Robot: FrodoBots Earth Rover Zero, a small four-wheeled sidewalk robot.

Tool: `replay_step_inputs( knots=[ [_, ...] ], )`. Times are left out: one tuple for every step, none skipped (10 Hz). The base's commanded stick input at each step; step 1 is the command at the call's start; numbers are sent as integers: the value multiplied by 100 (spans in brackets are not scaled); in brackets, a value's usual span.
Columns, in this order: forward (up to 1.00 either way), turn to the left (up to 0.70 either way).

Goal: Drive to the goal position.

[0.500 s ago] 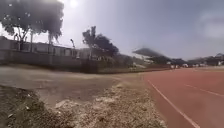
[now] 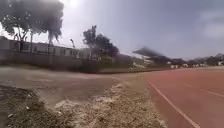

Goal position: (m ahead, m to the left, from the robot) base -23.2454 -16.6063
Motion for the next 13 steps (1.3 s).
replay_step_inputs(
  knots=[
    [0,-61],
    [0,-70],
    [0,-70],
    [0,-70],
    [0,-70],
    [0,0],
    [0,0],
    [0,0],
    [0,0],
    [0,0],
    [70,-15],
    [70,-33],
    [70,-35]
  ],
)
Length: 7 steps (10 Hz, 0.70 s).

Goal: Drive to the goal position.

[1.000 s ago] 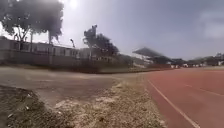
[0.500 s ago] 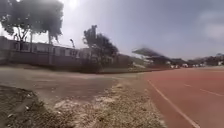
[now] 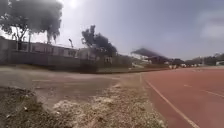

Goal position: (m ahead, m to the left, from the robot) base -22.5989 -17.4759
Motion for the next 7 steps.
replay_step_inputs(
  knots=[
    [70,-35],
    [70,-35],
    [70,-35],
    [70,-35],
    [70,-35],
    [70,-35],
    [70,-35]
  ],
)
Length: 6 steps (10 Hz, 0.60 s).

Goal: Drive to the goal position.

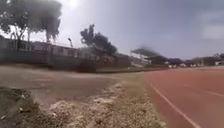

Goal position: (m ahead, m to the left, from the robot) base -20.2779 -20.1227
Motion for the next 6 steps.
replay_step_inputs(
  knots=[
    [70,-35],
    [70,-35],
    [70,-35],
    [70,-35],
    [70,-35],
    [70,-35]
  ],
)
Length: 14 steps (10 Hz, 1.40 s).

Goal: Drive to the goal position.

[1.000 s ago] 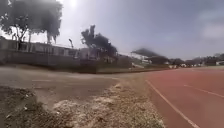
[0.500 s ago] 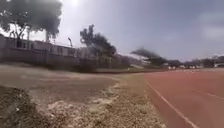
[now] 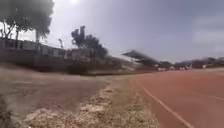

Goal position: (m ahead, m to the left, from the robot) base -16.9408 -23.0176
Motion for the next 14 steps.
replay_step_inputs(
  knots=[
    [70,-35],
    [70,-35],
    [70,-35],
    [70,-35],
    [70,-35],
    [70,-35],
    [70,-35],
    [70,-35],
    [70,-35],
    [70,-35],
    [70,-35],
    [70,-35],
    [70,-35],
    [70,-35]
  ],
)
